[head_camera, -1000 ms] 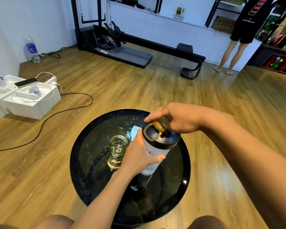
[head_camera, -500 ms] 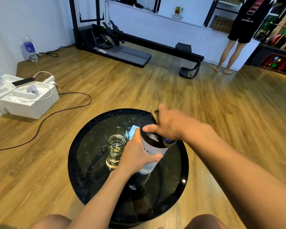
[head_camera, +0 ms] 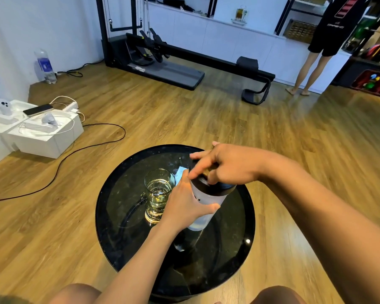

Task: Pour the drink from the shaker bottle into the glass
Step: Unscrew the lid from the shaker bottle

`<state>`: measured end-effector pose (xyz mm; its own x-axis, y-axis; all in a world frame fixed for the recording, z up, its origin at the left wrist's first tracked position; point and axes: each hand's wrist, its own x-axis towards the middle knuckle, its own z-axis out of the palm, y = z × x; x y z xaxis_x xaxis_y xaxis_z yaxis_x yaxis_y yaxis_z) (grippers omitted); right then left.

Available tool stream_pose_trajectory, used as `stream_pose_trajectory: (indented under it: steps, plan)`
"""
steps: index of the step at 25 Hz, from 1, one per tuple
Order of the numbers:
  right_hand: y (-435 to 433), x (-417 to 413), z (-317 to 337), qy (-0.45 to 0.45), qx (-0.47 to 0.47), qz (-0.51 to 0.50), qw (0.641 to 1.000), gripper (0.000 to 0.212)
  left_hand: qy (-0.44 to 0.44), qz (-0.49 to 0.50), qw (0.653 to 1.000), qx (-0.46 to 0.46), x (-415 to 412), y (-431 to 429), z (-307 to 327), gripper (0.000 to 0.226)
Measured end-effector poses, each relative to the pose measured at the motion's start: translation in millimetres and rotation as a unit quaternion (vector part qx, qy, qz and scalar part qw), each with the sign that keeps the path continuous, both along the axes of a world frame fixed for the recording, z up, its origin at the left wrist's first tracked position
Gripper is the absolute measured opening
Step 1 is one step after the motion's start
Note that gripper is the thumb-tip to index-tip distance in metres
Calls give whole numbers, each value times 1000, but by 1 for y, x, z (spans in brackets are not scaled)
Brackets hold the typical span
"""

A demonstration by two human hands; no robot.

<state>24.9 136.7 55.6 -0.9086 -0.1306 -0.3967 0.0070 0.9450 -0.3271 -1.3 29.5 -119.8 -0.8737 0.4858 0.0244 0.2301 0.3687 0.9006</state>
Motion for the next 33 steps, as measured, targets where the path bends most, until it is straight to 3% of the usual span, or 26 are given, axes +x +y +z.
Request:
stream_pose_trajectory:
  steps: [2,4,5,7,9,11,13,15,17,21,25,27,29,30,32,33]
  plan:
    - [4,-3,-5,54,12,-89,995,57,-3,1,1000,9,0,-1,-1,84]
    - [2,-5,-15,60,117,-167,977,76,-10,2,1000,8,0,-1,-1,80]
    - [2,-6,-19,43,142,-168,975,69,-12,0,1000,7,0,-1,-1,80]
    - [6,-7,-14,17,104,-121,987,47,-11,2,1000,11,1,-1,-2,85]
    - [6,-6,-3,16,56,-87,994,61,-7,2,1000,11,0,-1,-2,85]
    - [5,-8,-9,64,80,-118,988,66,-5,-2,1000,11,-1,-1,-3,83]
    - [1,-9,-16,59,137,-104,983,54,-1,-4,1000,11,-2,-1,-2,82]
    - [3,-9,-12,24,96,-79,992,39,1,-3,1000,17,-2,-1,-2,84]
    - [6,-9,-1,18,36,-79,996,50,2,-3,1000,18,-2,-2,-2,84]
    - [4,-9,-16,106,109,-62,986,49,1,-5,1000,17,-2,-2,-1,88]
    - [5,-10,-19,201,35,-112,972,35,1,-7,1000,11,-1,-2,0,91]
    - [4,-11,-23,162,56,-141,975,34,0,-6,1000,13,-2,-3,0,90]
    - [-2,-6,-27,86,121,-148,978,60,-5,-6,1000,10,-4,-3,0,85]
    - [-4,-4,-28,76,127,-144,978,58,-6,-6,1000,10,-4,-3,0,84]
    - [0,-5,-23,80,55,-123,988,40,-5,-3,1000,12,-3,-3,-1,85]
    - [3,-6,-15,64,3,-109,992,41,-4,-1,1000,12,-3,-3,-1,84]
